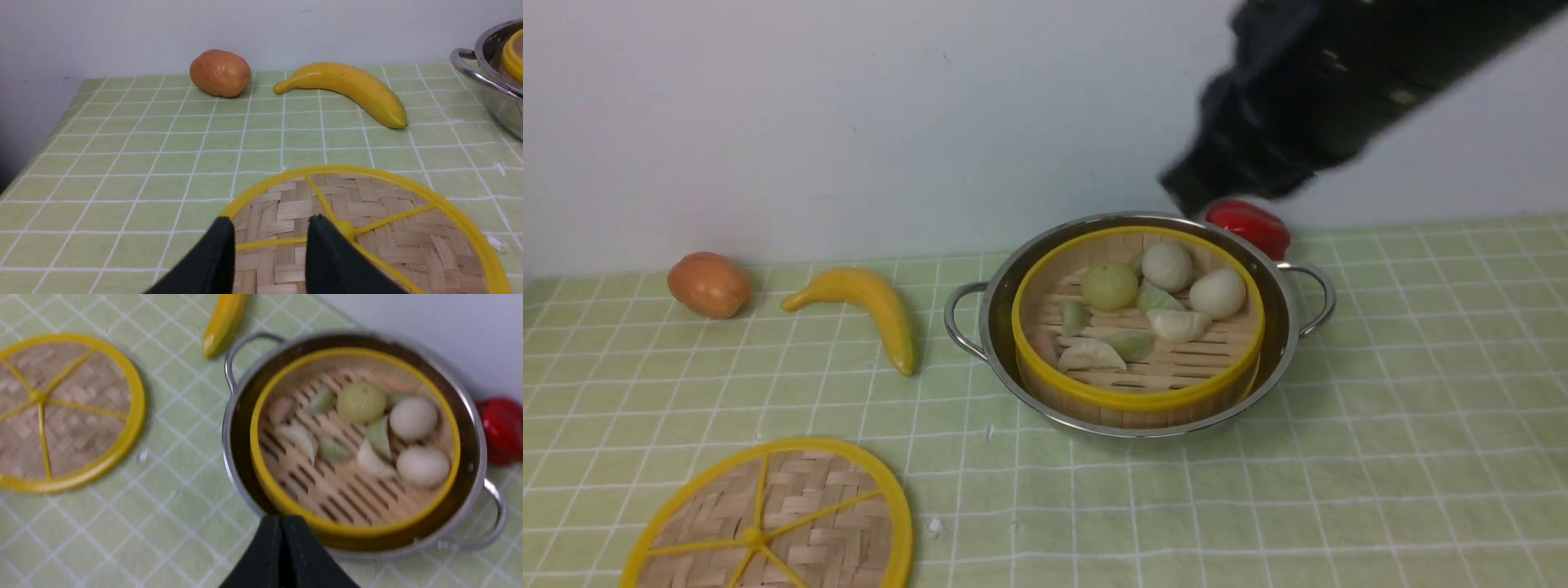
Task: Place the steamer in the pot on the green tablecloth, and put the lid on the steamer.
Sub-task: 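Grasp the bamboo steamer lid lying on the table by its centre knob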
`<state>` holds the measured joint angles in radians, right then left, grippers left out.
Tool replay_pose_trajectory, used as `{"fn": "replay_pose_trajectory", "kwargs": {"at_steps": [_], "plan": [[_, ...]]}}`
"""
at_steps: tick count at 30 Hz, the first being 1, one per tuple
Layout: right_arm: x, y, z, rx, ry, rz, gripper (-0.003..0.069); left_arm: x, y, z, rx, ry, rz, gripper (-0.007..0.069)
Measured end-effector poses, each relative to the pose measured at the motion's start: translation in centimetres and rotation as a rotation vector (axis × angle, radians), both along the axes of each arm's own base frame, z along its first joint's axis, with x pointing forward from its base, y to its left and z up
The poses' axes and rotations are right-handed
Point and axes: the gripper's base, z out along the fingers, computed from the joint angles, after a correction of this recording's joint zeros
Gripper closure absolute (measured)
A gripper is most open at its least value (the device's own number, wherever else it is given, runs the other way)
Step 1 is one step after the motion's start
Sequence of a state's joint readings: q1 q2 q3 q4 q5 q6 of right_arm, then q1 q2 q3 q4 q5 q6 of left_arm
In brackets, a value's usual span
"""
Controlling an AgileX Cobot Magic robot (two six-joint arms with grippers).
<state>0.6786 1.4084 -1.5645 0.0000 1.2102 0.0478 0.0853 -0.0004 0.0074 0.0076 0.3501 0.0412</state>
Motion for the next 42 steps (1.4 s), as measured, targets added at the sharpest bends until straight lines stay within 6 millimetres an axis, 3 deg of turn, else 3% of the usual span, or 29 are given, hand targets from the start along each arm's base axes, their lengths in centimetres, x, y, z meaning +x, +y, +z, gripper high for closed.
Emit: {"fn": "replay_pose_trajectory", "kwargs": {"at_steps": [1, 2, 4, 5, 8, 9, 12, 15, 16, 18, 20, 27, 42], "plan": [[-0.6, -0.5, -0.1, 0.001, -0.011, -0.001, 0.0651, 0.0, 0.0, 0.0, 0.000, 0.000, 0.000, 0.0382], [-3.4, -2.9, -1.1, 0.010, -0.042, -0.004, 0.0648, 0.0, 0.0, 0.0, 0.000, 0.000, 0.000, 0.0382], [-4.7, -4.1, -1.7, 0.031, -0.083, -0.008, 0.0646, 0.0, 0.0, 0.0, 0.001, 0.000, 0.000, 0.0382], [-6.7, -6.1, -3.5, 0.058, -0.127, -0.025, 0.0643, 0.0, 0.0, 0.0, 0.001, 0.000, 0.000, 0.0382], [-9.9, -9.8, -5.2, 0.184, -0.267, -0.107, 0.0634, 0.0, 0.0, 0.0, 0.001, 0.000, 0.000, 0.0382], [-10.0, -10.0, -5.8, 0.192, -0.272, -0.116, 0.0632, 0.0, 0.0, 0.0, 0.001, 0.000, 0.000, 0.0382], [-13.0, -13.6, -9.6, 0.324, -0.419, -0.267, 0.0620, 0.0, 0.0, 0.0, 0.002, 0.000, 0.000, 0.0382], [-14.6, -15.4, -12.6, 0.364, -0.535, -0.366, 0.0611, 0.0, 0.0, 0.0, 0.002, 0.000, 0.000, 0.0382], [-14.7, -15.5, -12.8, 0.366, -0.553, -0.369, 0.0610, 0.0, 0.0, 0.0, 0.002, 0.000, 0.000, 0.0382], [-15.8, -16.6, -15.7, 0.353, -0.646, -0.435, 0.0606, 0.0, 0.0, 0.0, 0.002, 0.000, 0.000, 0.0382], [-16.4, -17.0, -17.5, 0.336, -0.689, -0.469, 0.0601, 0.0, 0.0, 0.0, 0.002, 0.000, 0.000, 0.0382], [-17.1, -17.6, -22.3, 0.300, -0.695, -0.542, 0.0584, 0.0, 0.0, 0.0, 0.002, 0.000, 0.000, 0.0382], [-17.0, -17.7, -23.3, 0.283, -0.644, -0.554, 0.0545, 0.0, 0.0, 0.0, 0.002, 0.000, 0.000, 0.0382]]}}
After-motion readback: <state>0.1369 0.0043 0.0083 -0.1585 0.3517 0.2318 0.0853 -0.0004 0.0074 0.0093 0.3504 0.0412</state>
